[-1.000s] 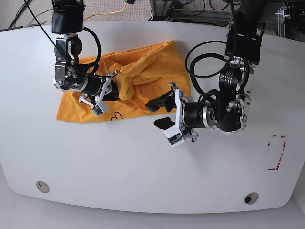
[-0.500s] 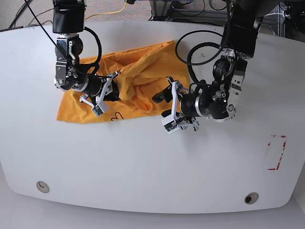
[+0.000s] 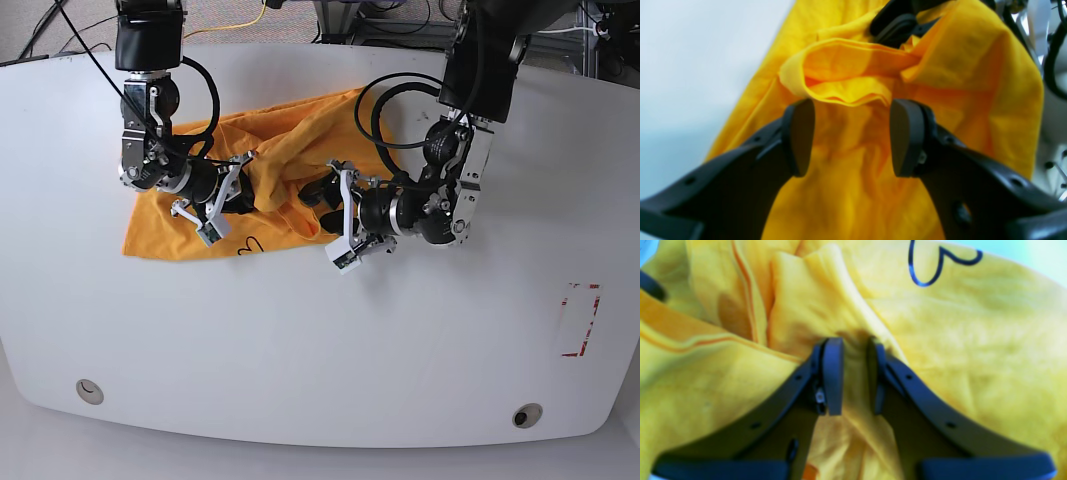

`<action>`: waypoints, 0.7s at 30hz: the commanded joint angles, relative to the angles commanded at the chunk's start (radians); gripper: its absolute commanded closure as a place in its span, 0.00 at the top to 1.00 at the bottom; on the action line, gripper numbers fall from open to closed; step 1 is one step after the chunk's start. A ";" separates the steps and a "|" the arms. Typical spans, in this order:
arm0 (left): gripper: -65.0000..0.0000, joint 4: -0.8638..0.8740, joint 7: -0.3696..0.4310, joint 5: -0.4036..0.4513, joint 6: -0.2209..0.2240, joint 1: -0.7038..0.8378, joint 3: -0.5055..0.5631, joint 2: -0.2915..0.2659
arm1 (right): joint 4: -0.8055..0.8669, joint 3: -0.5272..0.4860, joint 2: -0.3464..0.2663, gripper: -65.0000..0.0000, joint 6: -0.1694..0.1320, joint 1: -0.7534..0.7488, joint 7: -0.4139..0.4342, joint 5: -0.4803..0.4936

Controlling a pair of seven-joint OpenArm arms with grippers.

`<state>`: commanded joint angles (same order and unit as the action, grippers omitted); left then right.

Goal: Layout the t-shirt on the table in an organized manner, then fold the t-shirt properly
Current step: 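Pull the folded fabric with the left gripper toward the right gripper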

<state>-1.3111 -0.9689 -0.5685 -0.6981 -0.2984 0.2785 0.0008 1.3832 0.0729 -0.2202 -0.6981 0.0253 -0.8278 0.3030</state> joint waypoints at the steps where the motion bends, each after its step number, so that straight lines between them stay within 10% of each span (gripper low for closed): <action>1: 0.52 0.025 0.005 0.005 0.000 -0.009 0.008 -0.006 | 0.000 0.002 0.000 0.19 0.000 0.000 0.000 0.000; 14: 0.50 0.176 0.098 0.026 0.000 -0.120 0.110 -0.072 | 0.000 0.002 -0.002 0.19 0.000 -0.002 0.000 0.000; 21: 0.18 0.249 0.104 0.026 0.000 -0.160 0.123 -0.101 | 0.002 0.002 -0.002 0.19 0.000 -0.002 0.000 0.000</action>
<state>-1.0625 -0.8646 -0.5424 -0.6981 -0.4580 0.4012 -0.1005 1.3848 0.0744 -0.2217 -0.6981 0.0238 -0.8278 0.3030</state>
